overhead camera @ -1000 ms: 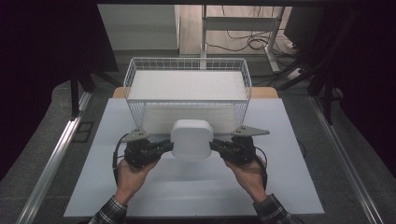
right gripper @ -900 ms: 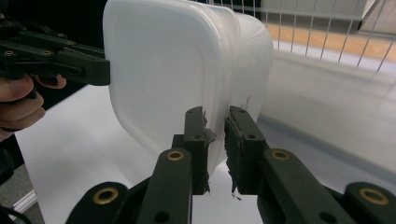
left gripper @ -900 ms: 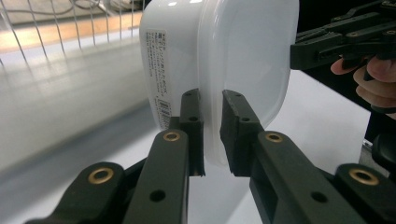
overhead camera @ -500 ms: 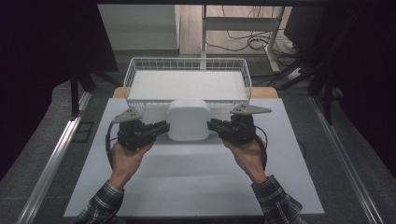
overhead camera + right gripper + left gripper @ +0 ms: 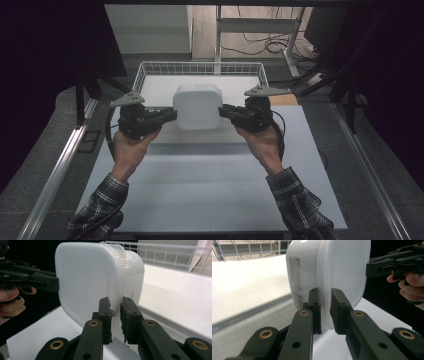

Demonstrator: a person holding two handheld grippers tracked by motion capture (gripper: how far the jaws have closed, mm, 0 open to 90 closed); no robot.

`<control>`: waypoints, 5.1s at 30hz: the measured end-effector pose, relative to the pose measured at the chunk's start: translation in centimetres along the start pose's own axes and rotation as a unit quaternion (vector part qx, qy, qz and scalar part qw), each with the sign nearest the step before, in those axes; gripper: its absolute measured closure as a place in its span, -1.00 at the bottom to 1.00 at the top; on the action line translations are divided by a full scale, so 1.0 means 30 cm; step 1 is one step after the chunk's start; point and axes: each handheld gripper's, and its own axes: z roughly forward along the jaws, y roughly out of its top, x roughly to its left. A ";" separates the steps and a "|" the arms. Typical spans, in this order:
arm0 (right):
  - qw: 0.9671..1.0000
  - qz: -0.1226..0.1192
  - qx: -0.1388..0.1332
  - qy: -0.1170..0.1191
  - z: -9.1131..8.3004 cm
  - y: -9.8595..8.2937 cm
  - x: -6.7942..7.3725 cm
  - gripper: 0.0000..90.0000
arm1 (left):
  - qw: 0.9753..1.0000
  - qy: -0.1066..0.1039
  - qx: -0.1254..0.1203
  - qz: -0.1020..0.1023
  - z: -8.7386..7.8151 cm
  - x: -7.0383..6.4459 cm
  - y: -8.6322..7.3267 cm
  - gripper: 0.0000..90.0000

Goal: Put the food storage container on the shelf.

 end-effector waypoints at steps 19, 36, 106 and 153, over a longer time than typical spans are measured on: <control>0.999 0.033 0.019 -0.013 0.083 0.127 -0.085 0.72 | 0.999 0.018 0.015 -0.021 0.075 0.089 0.121 0.72; 0.998 0.055 0.026 -0.029 0.125 0.143 -0.124 0.51 | 0.999 0.018 0.023 -0.037 0.134 0.113 0.154 0.48; 0.998 -0.032 0.036 -0.039 0.159 -0.007 -0.107 -0.95 | 0.998 0.027 0.047 0.039 0.139 0.096 -0.010 -0.91; 0.996 -0.074 0.054 -0.007 0.106 -0.171 -0.018 -0.98 | 0.995 -0.008 0.086 0.057 0.146 -0.006 -0.248 -0.97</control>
